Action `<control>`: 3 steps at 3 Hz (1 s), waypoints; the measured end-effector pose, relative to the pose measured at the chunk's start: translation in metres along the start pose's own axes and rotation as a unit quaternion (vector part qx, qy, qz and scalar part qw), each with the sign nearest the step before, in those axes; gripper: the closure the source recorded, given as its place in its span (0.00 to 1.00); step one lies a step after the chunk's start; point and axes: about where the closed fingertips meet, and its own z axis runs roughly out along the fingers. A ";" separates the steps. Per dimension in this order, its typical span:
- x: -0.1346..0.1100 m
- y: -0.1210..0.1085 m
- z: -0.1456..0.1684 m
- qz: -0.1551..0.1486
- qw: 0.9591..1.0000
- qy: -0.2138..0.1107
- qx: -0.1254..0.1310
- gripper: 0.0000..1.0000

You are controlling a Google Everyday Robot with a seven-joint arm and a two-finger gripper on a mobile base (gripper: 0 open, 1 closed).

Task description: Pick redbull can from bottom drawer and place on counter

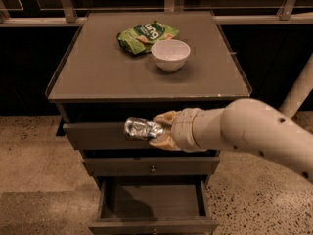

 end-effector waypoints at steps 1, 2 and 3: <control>-0.020 -0.029 -0.002 -0.036 0.999 0.004 -0.005 1.00; -0.035 -0.058 0.003 -0.064 0.998 -0.001 -0.016 1.00; -0.058 -0.077 -0.004 -0.095 0.995 0.006 -0.018 1.00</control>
Offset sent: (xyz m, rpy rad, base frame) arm 0.0818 0.0165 0.0700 -0.0836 -0.0800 0.1625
